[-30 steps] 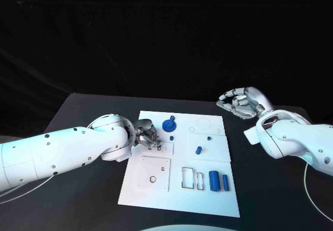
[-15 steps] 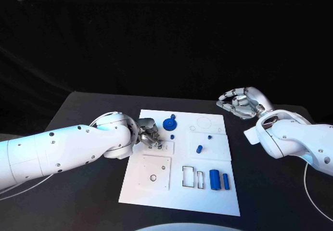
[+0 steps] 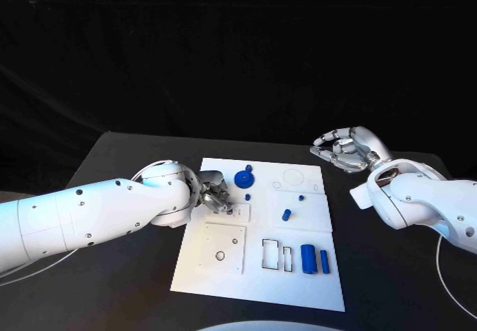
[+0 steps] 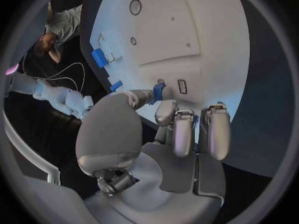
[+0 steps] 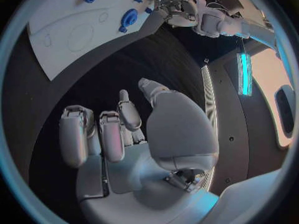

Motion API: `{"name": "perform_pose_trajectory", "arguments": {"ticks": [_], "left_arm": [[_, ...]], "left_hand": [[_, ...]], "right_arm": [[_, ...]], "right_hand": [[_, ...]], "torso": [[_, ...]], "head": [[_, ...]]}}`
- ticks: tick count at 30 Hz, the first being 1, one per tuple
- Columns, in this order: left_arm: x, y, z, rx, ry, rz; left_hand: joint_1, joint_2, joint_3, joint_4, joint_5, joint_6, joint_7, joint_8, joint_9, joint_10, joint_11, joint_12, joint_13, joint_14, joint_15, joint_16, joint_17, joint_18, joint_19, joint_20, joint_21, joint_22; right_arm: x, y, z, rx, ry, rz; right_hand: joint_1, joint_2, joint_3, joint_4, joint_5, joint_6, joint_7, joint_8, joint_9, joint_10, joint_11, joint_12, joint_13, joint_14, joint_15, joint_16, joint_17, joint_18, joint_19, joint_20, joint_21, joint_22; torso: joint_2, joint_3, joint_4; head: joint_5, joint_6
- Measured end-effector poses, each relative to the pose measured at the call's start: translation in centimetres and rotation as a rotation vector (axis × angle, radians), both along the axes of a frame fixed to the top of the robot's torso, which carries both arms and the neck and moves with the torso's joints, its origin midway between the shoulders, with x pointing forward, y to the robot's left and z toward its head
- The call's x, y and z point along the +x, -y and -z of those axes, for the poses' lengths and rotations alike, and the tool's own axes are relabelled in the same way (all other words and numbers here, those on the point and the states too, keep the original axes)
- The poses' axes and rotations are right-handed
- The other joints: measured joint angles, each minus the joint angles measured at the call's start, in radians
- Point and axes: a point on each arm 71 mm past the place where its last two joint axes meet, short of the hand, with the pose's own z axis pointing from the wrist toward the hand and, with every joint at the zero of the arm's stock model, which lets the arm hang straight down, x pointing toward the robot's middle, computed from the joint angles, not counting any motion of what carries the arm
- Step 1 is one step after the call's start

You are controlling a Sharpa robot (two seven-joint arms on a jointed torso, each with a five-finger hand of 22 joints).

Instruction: Assemble the parts on the task board

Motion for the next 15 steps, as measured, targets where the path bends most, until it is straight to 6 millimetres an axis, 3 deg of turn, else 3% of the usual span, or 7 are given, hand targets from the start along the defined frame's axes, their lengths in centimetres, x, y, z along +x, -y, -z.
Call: {"name": "perform_pose_trajectory", "arguments": {"ticks": [6, 15], "left_arm": [[-0.02, 0.04, 0.06, 0.008, -0.007, 0.008], [-0.10, 0.10, 0.11, 0.020, -0.020, 0.022]], "left_hand": [[-0.003, -0.003, 0.000, 0.000, 0.007, 0.005, -0.002, -0.001, 0.002, 0.003, -0.003, 0.006, 0.006, 0.000, 0.000, 0.000, 0.000, 0.000, 0.004, -0.004, 0.000, 0.000], [-0.004, -0.004, 0.000, 0.000, 0.007, 0.005, -0.002, 0.002, 0.002, 0.007, -0.007, 0.006, 0.007, 0.000, 0.000, 0.000, 0.000, 0.000, 0.004, -0.004, 0.000, 0.000]], "right_arm": [[-0.02, -0.03, 0.04, 0.000, -0.005, -0.003], [-0.04, -0.04, 0.16, 0.001, -0.016, -0.009]], "right_hand": [[0.000, 0.000, 0.000, 0.000, 0.006, 0.000, 0.000, 0.000, 0.001, 0.000, 0.000, 0.000, -0.003, 0.000, 0.000, 0.000, 0.000, 0.000, 0.000, 0.000, 0.000, 0.000], [-0.005, 0.005, -0.004, 0.004, 0.006, 0.000, 0.000, 0.008, 0.002, -0.003, -0.004, 0.000, -0.003, 0.000, 0.000, 0.000, 0.000, 0.000, 0.000, 0.000, 0.000, 0.000]], "torso": [[0.000, 0.0001, 0.0004], [0.000, 0.0002, 0.0002]], "head": [[0.011, -0.003], [0.014, -0.010]]}}
